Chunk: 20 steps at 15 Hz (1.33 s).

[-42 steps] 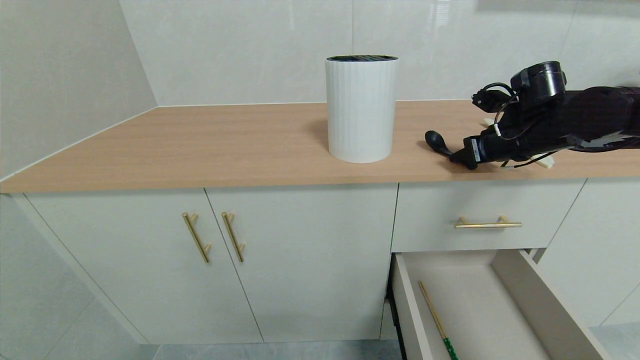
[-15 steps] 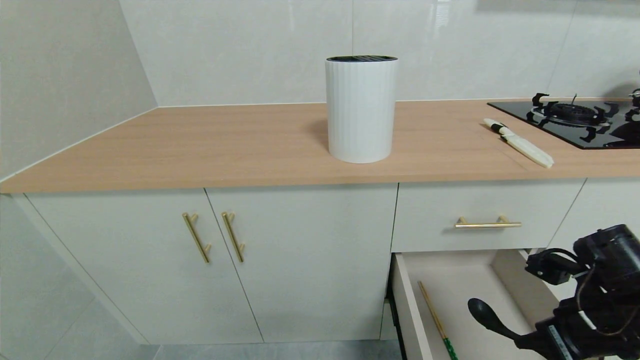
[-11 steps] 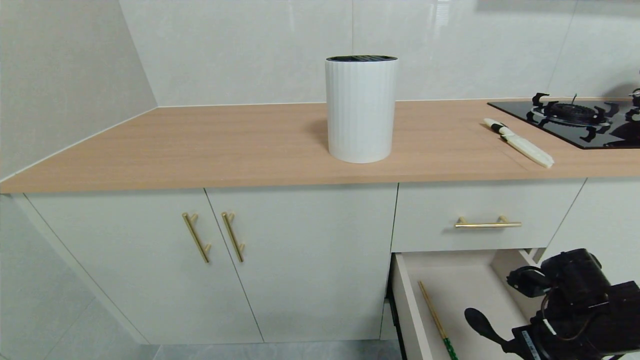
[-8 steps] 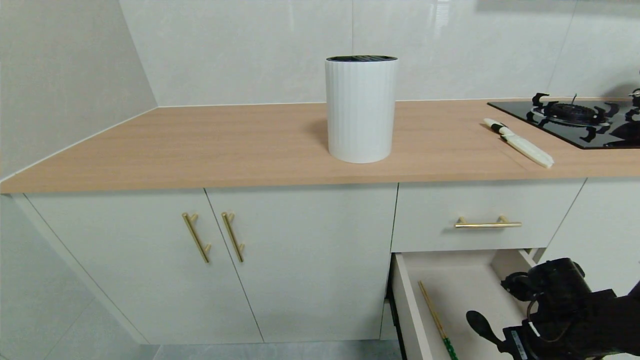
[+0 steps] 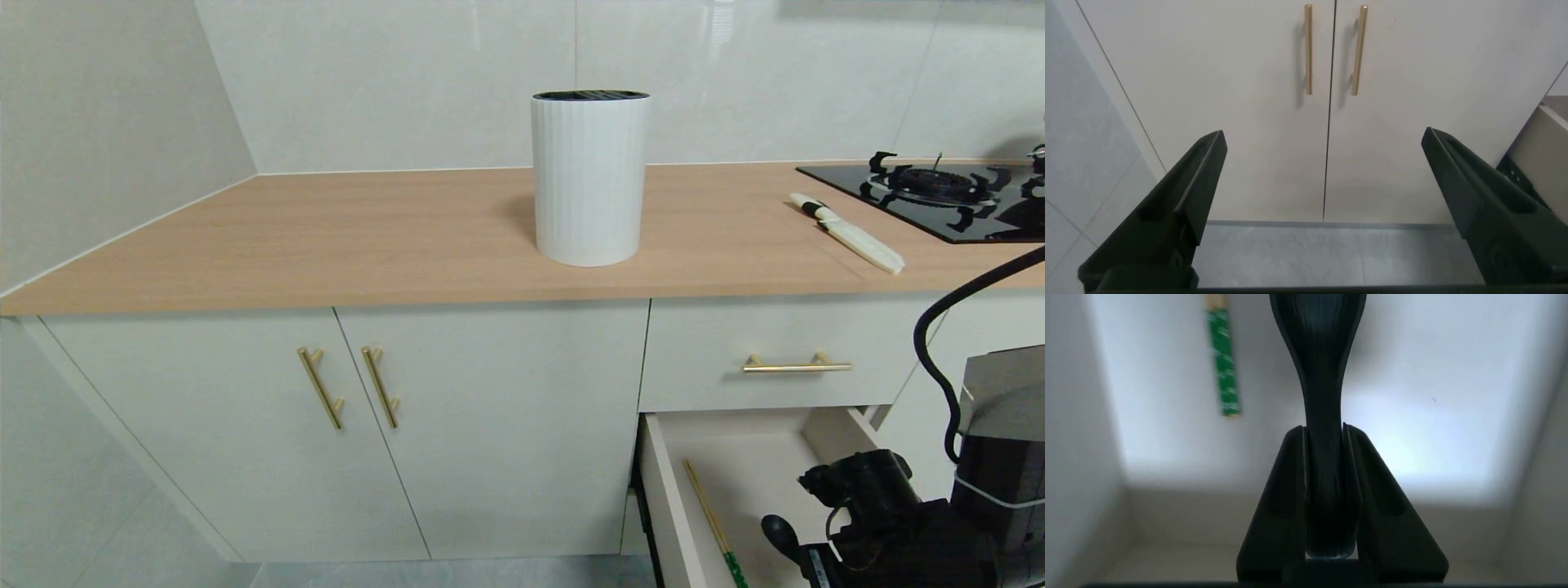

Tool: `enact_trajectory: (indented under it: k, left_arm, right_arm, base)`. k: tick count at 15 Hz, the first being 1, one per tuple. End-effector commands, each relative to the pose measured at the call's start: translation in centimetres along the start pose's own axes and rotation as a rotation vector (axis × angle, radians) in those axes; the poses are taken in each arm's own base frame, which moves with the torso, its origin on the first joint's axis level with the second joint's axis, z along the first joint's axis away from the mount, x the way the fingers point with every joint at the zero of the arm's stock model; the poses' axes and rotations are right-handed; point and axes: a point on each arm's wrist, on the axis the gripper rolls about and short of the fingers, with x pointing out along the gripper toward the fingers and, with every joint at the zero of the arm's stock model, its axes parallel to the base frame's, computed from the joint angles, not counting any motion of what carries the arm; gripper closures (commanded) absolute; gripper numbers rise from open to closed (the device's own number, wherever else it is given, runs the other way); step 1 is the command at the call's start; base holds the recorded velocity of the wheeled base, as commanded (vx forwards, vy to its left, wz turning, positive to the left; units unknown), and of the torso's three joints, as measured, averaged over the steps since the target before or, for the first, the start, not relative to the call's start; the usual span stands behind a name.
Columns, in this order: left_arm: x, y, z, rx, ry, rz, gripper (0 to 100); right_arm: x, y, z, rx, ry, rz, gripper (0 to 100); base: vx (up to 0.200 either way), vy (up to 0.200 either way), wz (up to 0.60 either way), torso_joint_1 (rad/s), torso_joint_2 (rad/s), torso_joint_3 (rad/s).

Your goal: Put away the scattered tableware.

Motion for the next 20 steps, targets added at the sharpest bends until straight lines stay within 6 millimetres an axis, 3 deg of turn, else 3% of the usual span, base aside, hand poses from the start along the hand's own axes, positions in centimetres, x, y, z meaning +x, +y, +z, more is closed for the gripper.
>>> enact_trajectory:
  k: [1, 7, 20]
  left_arm:
    - [0.0, 0.0, 0.0, 0.000, 0.000, 0.001, 0]
    - [0.0, 0.0, 0.0, 0.000, 0.000, 0.001, 0]
    - [0.0, 0.0, 0.0, 0.000, 0.000, 0.001, 0]
  right_arm:
    - [0.8, 0.0, -0.6, -0.006, 0.031, -0.027, 100]
    - [2.1, 0.6, -0.8, -0.027, -0.021, -0.076, 100]
    - [2.2, 0.6, -0.7, -0.023, -0.033, -0.074, 100]
  base:
    - [0.000, 0.000, 0.00, 0.000, 0.00, 0.000]
    - [0.000, 0.000, 0.00, 0.000, 0.00, 0.000]
    - [0.000, 0.000, 0.00, 0.000, 0.00, 0.000]
